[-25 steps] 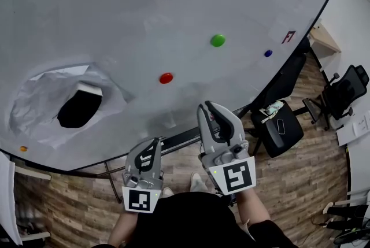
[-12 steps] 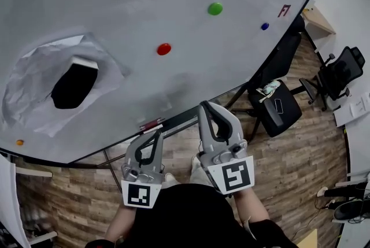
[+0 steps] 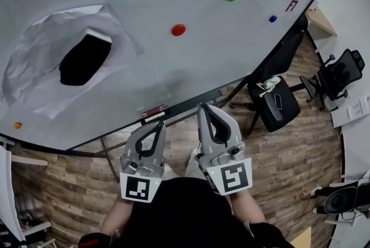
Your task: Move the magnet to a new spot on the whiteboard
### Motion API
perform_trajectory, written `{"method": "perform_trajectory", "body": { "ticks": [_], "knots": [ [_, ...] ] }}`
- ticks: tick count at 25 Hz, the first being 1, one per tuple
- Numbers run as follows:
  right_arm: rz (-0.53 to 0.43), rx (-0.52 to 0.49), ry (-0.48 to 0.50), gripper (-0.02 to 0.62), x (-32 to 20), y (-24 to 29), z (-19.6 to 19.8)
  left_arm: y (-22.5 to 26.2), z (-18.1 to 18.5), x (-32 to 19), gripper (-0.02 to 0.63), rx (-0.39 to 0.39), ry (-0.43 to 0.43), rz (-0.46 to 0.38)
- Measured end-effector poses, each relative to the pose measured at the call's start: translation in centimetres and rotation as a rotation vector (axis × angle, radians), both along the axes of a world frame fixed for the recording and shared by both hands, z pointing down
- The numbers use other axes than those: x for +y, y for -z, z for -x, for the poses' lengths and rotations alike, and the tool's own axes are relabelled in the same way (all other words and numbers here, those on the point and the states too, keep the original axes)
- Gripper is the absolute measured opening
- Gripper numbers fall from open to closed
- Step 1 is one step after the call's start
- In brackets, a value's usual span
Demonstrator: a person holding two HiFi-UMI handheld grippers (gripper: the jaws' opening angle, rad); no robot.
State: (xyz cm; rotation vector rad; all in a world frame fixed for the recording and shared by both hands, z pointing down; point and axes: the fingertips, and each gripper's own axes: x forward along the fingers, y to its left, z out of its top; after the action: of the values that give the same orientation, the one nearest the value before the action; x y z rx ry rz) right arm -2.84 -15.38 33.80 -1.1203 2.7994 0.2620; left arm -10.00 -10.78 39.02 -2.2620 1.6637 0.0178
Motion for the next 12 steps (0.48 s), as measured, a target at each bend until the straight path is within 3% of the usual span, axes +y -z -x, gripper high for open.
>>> {"method": "perform_trajectory", "body": {
  "ticks": [12],
  "knots": [
    [0.001, 0.010, 0.020, -0.009, 2.5, -2.1, 0.6, -0.2, 1.0, 0.7, 0.001, 0.015, 0.020, 0.005]
  ]
}}
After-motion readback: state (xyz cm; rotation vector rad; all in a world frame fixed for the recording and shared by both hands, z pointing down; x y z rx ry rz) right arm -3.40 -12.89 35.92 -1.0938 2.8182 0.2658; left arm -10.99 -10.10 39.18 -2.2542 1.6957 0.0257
